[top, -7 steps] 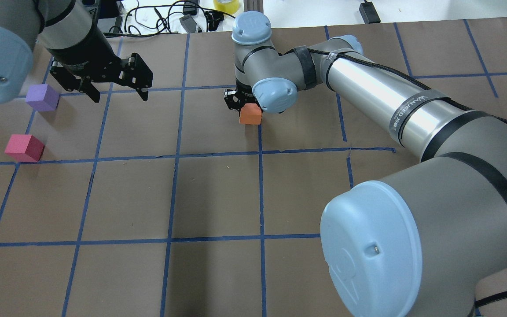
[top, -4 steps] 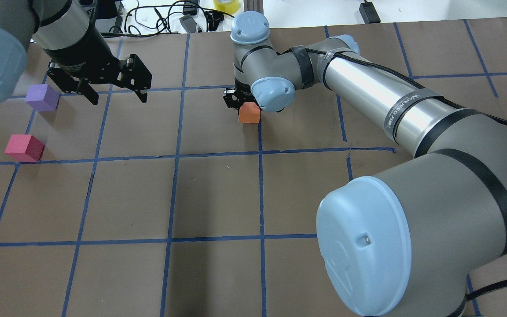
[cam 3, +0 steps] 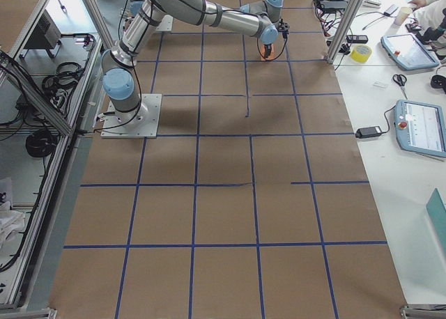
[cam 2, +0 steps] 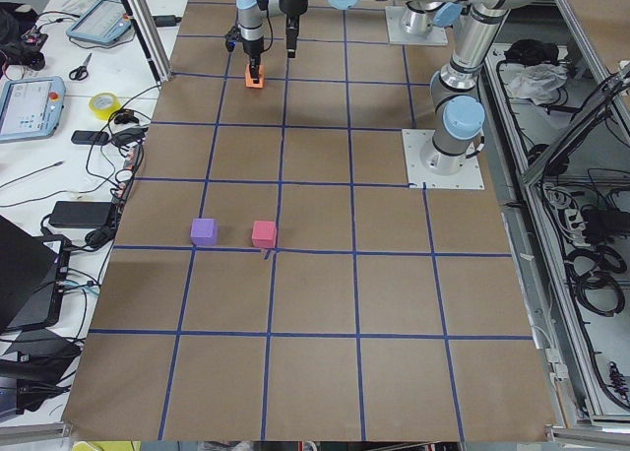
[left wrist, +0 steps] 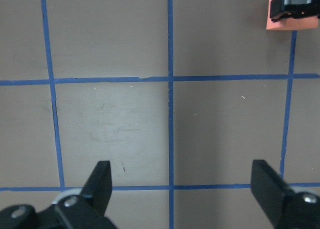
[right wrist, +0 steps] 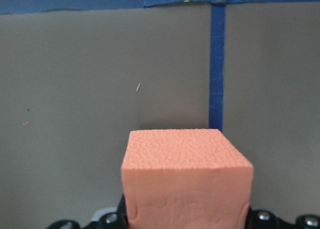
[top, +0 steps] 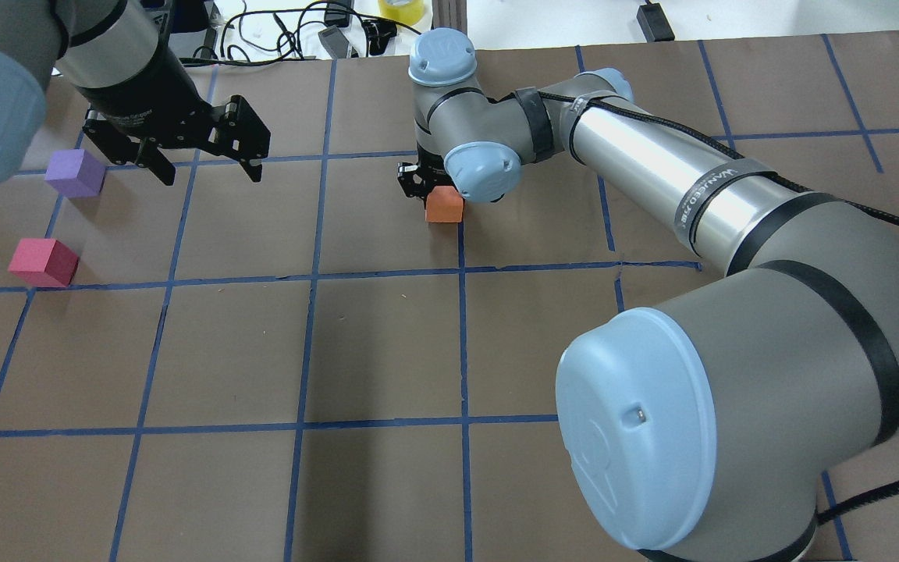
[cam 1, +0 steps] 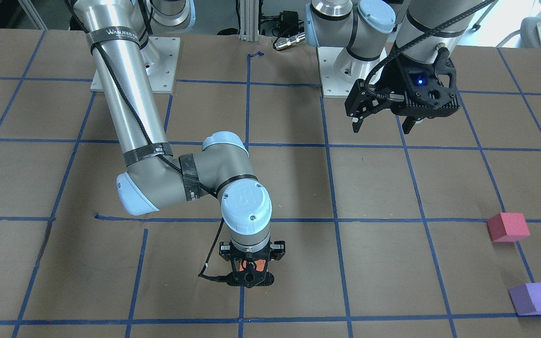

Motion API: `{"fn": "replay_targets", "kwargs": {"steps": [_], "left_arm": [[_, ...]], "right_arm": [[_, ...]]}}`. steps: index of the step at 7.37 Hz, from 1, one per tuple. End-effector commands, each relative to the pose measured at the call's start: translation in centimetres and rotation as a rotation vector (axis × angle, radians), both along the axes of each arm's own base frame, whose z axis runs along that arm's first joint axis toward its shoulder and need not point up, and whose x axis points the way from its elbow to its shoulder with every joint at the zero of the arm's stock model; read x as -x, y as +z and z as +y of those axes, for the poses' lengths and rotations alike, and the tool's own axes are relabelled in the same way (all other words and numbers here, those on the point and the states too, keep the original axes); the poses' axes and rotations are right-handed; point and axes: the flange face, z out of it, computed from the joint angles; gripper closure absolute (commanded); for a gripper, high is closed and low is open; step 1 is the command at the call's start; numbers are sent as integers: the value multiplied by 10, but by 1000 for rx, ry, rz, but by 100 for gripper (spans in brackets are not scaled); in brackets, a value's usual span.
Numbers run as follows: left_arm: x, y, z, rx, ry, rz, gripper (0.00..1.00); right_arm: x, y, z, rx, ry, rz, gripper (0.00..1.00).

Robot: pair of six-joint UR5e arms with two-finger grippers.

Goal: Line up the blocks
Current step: 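Set the orange cube down mid-table, open and raise the right gripper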

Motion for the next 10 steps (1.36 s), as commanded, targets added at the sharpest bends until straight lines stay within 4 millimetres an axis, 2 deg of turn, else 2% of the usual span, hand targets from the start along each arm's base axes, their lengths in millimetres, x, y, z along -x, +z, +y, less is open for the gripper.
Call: {"fn": "replay_targets", "kwargs": {"steps": [1,2,3,4,5,6,7,8,9,10], "left_arm": [[3,-2,-1,1,-8,0,0],[2,-10,-2,-16,-3,-6,0],[2,-4,3,-4,-5,-3,0],[3,-10,1,-14,-2,-3,0],[4,-8,2,-13,10,-2,0],[5,-10,2,-16,49,6,0],[5,-17,-3,-29,58,3,0],[5,-16,-1,-28,58,-3,0],[5,-11,3,-24,54,-5,0],[12,-17,1,-37,41,4,0]], "right_arm": [[-1,0,-2,30,2,-12,0],[-1,14,-3,40,-2,-24,0],[13,52,-6,73,-17,-37,0],[47,85,-14,57,-52,-28,0],[94,124,-18,32,-41,-15,0],[149,170,-11,3,23,21,0],[228,204,-3,-33,50,50,0],[289,249,13,-13,58,53,0],[325,283,35,-9,84,55,0],[325,301,59,-13,92,61,0]]}}
